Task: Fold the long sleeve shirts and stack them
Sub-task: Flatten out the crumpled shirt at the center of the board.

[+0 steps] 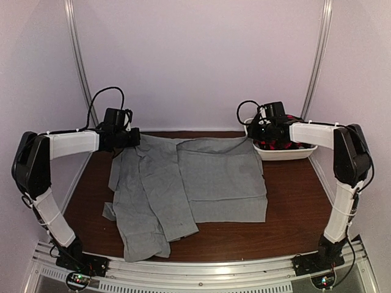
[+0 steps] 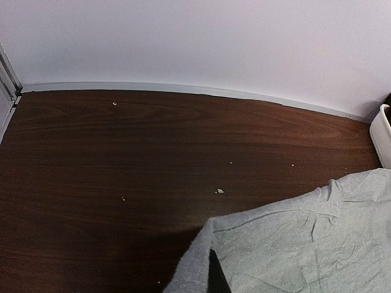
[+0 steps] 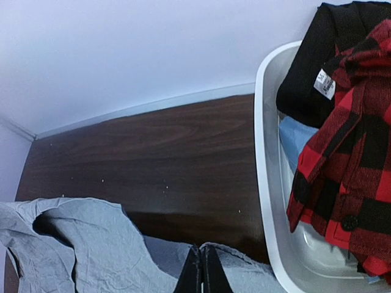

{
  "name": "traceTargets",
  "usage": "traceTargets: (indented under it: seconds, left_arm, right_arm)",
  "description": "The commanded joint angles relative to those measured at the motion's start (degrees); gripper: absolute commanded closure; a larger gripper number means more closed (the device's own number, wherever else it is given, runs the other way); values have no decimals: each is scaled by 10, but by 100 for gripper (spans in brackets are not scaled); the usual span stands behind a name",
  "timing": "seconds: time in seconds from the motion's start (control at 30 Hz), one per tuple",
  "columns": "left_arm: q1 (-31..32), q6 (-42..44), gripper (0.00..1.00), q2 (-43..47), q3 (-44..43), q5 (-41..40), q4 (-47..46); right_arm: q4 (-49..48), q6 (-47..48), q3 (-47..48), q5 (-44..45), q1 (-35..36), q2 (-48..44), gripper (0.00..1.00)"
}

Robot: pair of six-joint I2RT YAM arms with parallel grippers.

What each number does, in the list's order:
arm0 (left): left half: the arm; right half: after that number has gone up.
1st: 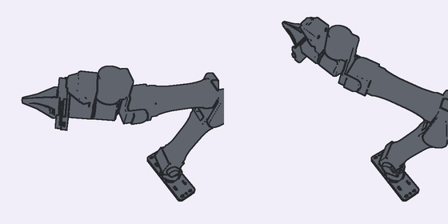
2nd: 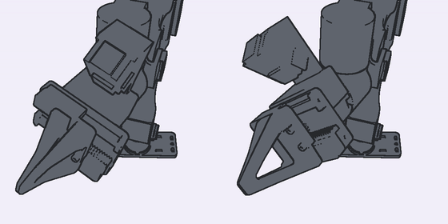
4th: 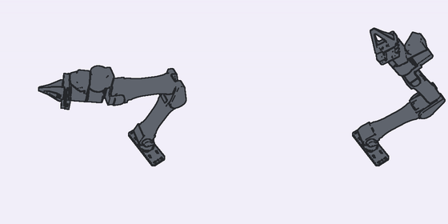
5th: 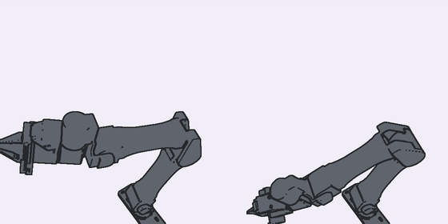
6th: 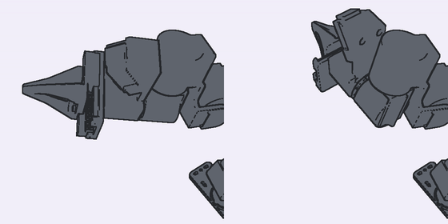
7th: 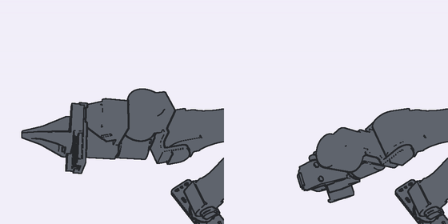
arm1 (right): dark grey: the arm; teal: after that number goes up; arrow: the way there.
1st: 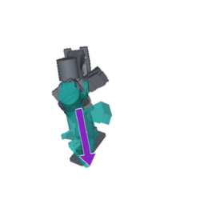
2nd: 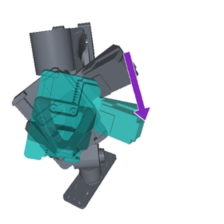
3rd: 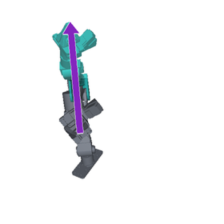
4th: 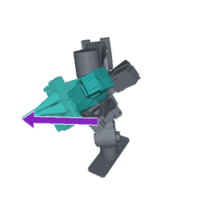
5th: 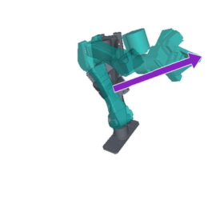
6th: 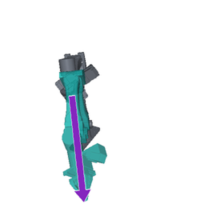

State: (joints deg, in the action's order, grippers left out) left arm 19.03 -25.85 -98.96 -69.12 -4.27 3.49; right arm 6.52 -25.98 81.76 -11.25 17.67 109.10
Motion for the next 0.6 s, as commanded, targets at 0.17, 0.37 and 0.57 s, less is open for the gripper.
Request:
traceTargets:
  seconds: [0.17,0.37,0.57]
  left_arm:
    - [-30,-4,97,-42,-21,-44,-48]
    - [-55,-12,73,-92,-54,-16,-47]
    - [-92,-43,39,-124,-99,30,-38]
  right_arm:
    - [-3,9,132,67,4,98,100]
    - [22,17,201,84,5,146,88]
    - [52,38,209,104,10,119,46]
